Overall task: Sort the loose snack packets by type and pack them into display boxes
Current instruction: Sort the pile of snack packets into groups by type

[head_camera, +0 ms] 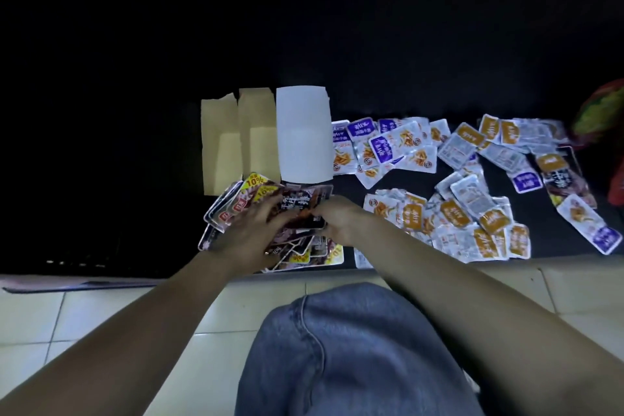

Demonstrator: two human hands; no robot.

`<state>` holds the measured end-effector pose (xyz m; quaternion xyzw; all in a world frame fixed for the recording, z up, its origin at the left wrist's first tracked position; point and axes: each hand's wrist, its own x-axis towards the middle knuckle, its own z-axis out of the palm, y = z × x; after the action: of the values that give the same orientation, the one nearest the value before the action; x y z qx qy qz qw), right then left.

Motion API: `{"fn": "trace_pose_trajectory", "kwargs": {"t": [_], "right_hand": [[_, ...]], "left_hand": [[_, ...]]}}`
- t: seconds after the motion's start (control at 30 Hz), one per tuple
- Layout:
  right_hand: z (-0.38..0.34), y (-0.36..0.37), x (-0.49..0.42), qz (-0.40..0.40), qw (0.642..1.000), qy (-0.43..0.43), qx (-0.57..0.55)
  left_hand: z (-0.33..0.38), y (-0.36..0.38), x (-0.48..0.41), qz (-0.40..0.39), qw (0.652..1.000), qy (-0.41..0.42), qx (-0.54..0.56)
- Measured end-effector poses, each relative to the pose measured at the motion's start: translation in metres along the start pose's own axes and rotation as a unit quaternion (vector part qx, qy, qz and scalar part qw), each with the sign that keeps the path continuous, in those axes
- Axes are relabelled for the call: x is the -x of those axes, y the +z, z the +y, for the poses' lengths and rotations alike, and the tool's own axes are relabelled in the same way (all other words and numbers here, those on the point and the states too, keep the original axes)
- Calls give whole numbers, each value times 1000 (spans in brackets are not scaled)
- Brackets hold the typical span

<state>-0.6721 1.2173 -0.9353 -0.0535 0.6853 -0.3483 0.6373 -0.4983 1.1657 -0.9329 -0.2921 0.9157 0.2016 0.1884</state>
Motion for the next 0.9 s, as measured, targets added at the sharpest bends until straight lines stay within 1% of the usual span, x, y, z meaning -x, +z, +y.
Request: {"fn": "trace_pose_trajectory", "kwargs": {"t": [0.07, 0.13, 0.17, 0.2, 0.27, 0.33, 0.43, 0.57, 0.63, 0.7, 0.77, 0.9], "right_hand": [[1, 0, -6, 25, 997, -23, 76], [2, -7, -8, 68, 983, -76, 151], [2, -11, -7, 70, 976, -102, 181], [3, -16, -7, 49, 971, -121, 202], [3, -25, -5, -10, 965, -121, 231], [4, -32, -4, -9, 952, -137, 273], [-7, -48, 3, 23, 951, -155, 266], [-25, -75, 21, 26, 945, -153, 289], [-29, -91, 32, 29, 947, -160, 276], [-31, -110, 45, 24, 950, -158, 267], [-30, -131, 60, 18, 947, -159, 280], [-25, -180, 93, 39, 941, -160, 294]], "left_hand": [[2, 2, -6, 7, 999, -32, -23], [2, 4, -10, 14, 998, -49, -42], [2, 5, -11, 11, 997, -54, -51], [2, 6, -13, 7, 997, -59, -55], [4, 5, -14, -9, 996, -66, -52], [6, 3, -14, -19, 996, -72, -44], [11, -7, -14, -15, 996, -64, -61], [26, -23, -21, -12, 993, -58, -99], [37, -29, -27, -26, 992, -55, -109], [52, -36, -33, -35, 990, -41, -133], [69, -44, -40, -43, 987, -23, -150], [117, -67, -55, -49, 987, -5, -153]]}}
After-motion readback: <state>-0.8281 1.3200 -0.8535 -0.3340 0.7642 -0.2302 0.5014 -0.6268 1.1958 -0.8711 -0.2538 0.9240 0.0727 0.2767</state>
